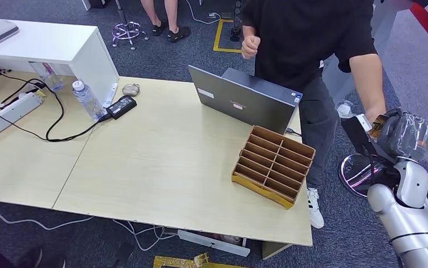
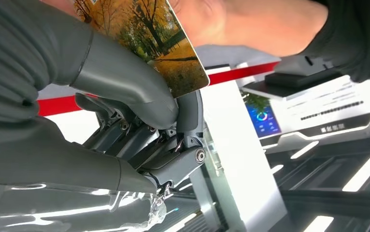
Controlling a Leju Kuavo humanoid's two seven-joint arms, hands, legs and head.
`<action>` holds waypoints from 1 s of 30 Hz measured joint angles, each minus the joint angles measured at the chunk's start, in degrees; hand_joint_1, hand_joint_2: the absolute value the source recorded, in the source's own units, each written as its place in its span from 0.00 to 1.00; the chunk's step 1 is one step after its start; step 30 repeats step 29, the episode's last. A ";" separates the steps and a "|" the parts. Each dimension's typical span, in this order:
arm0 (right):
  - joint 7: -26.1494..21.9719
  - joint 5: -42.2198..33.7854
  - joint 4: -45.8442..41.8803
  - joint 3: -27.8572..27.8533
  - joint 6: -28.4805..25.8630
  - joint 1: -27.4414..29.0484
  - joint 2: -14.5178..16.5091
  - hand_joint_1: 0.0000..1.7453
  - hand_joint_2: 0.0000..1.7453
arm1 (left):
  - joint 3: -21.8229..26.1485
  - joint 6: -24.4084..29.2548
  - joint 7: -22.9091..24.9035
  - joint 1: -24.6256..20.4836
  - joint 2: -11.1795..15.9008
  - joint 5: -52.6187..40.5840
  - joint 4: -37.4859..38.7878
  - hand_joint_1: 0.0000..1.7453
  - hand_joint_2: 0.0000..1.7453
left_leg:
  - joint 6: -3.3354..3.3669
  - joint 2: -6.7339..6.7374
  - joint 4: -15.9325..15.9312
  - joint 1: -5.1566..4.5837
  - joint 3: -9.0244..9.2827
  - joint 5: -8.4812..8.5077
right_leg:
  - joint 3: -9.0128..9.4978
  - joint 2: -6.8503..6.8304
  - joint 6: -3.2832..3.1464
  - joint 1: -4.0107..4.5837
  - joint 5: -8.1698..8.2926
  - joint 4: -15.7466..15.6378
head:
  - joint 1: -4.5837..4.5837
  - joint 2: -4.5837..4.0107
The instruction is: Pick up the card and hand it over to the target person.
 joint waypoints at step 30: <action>-1.52 -2.80 -5.48 -2.05 -0.35 5.51 -0.27 0.00 1.00 | -1.33 0.01 0.85 -0.09 0.65 0.11 -0.14 0.00 0.00 | 0.00 0.03 0.05 0.00 -0.03 -0.01 | -0.05 0.03 -0.01 0.00 -0.01 0.04 | 0.00 0.00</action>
